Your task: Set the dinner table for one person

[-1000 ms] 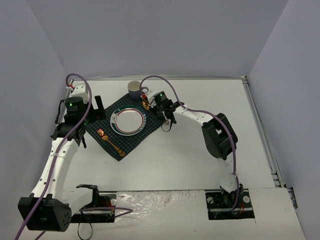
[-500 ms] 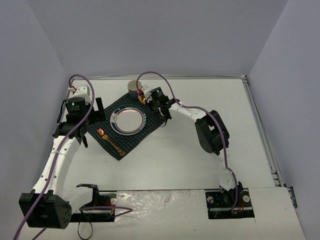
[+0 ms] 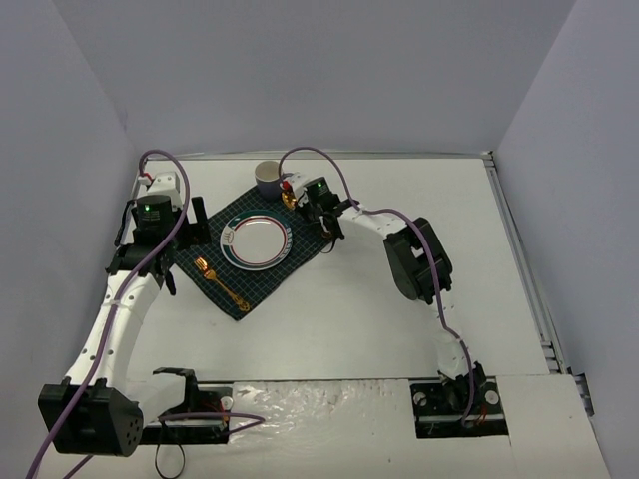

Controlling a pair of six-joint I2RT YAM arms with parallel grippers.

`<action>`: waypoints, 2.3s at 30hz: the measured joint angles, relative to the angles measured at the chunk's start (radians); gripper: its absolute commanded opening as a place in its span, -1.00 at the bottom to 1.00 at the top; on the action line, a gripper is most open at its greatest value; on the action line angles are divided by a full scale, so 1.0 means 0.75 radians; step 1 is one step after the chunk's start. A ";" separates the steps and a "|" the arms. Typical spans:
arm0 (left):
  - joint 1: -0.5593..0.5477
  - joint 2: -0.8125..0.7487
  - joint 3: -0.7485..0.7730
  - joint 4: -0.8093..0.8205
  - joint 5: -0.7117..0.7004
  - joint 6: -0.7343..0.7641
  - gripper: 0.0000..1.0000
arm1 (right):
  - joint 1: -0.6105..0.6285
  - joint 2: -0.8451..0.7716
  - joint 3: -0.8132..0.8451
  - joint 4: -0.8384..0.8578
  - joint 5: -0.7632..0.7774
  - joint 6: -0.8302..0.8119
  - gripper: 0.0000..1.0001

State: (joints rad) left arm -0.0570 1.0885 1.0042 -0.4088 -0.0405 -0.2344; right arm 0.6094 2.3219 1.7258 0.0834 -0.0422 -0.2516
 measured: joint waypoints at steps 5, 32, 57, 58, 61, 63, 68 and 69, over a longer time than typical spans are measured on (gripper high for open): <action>0.000 0.000 0.000 0.000 -0.002 0.001 0.84 | -0.009 -0.002 -0.032 0.053 0.000 -0.012 -1.00; 0.000 0.006 -0.001 0.000 -0.001 0.019 0.84 | -0.026 -0.051 -0.135 0.134 -0.059 -0.093 -0.64; 0.001 0.006 -0.001 0.001 -0.001 0.020 0.84 | -0.049 -0.129 -0.241 0.119 -0.040 -0.121 -0.63; 0.001 0.006 -0.001 0.001 -0.001 0.020 0.84 | -0.050 -0.132 -0.245 0.118 -0.040 -0.120 -0.59; 0.001 0.006 -0.001 0.001 -0.001 0.020 0.84 | -0.055 -0.157 -0.268 0.100 -0.046 -0.110 -0.52; 0.001 0.006 -0.001 0.000 0.000 0.020 0.85 | -0.055 -0.189 -0.290 0.065 -0.054 -0.091 -0.47; 0.000 -0.001 0.000 -0.021 0.011 0.017 0.88 | -0.062 -0.344 -0.353 -0.008 -0.075 -0.030 -0.35; 0.000 -0.008 0.000 -0.029 0.016 0.014 0.88 | -0.062 -0.394 -0.365 -0.024 -0.075 -0.015 -0.33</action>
State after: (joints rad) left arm -0.0570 1.0828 1.0041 -0.4305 -0.0289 -0.2237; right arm 0.5632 2.0260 1.4521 0.0656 -0.0987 -0.2631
